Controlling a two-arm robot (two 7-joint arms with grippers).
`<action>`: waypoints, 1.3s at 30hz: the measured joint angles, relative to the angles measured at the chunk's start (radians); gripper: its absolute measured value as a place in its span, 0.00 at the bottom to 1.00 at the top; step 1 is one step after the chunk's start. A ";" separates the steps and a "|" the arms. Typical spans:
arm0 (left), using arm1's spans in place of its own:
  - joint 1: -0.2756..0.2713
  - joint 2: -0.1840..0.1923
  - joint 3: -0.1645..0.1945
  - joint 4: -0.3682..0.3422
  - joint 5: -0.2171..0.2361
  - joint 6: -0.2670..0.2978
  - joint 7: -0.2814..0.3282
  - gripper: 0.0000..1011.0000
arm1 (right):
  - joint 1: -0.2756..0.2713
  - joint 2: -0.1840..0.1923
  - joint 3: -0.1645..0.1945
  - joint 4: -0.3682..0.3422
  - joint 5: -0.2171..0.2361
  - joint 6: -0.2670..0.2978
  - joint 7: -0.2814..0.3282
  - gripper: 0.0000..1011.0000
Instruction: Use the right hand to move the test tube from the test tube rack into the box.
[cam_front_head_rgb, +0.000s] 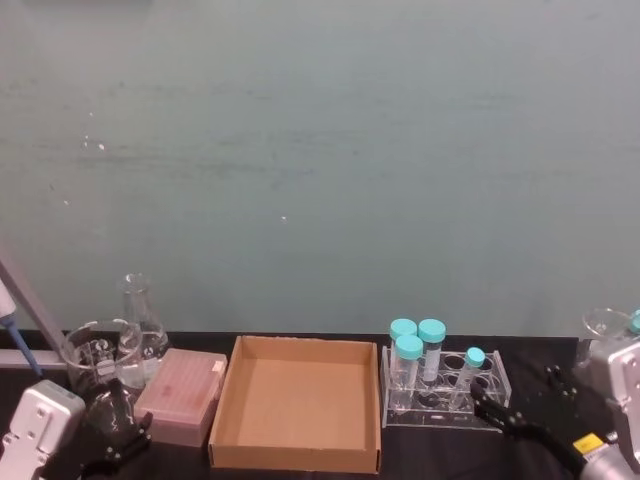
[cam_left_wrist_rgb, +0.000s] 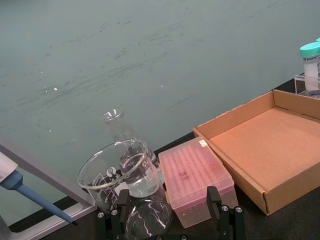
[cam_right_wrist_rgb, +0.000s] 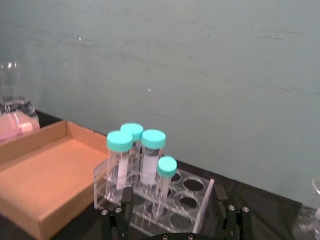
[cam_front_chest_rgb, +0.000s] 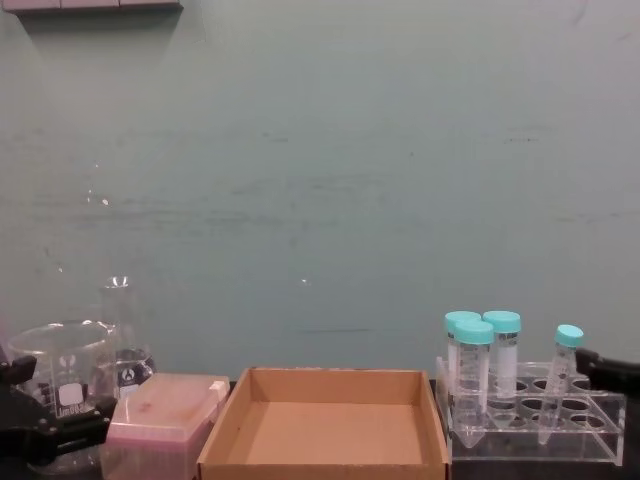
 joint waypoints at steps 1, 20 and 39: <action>0.000 0.000 0.000 0.000 0.000 0.000 0.000 0.99 | 0.007 -0.006 0.001 0.008 0.001 0.000 0.005 0.99; 0.000 0.000 0.000 0.000 0.000 0.000 0.000 0.99 | 0.137 -0.140 0.004 0.194 -0.022 0.007 0.065 0.99; 0.000 0.000 0.000 0.000 0.000 0.000 0.000 0.99 | 0.177 -0.185 0.015 0.286 -0.065 -0.030 0.088 0.99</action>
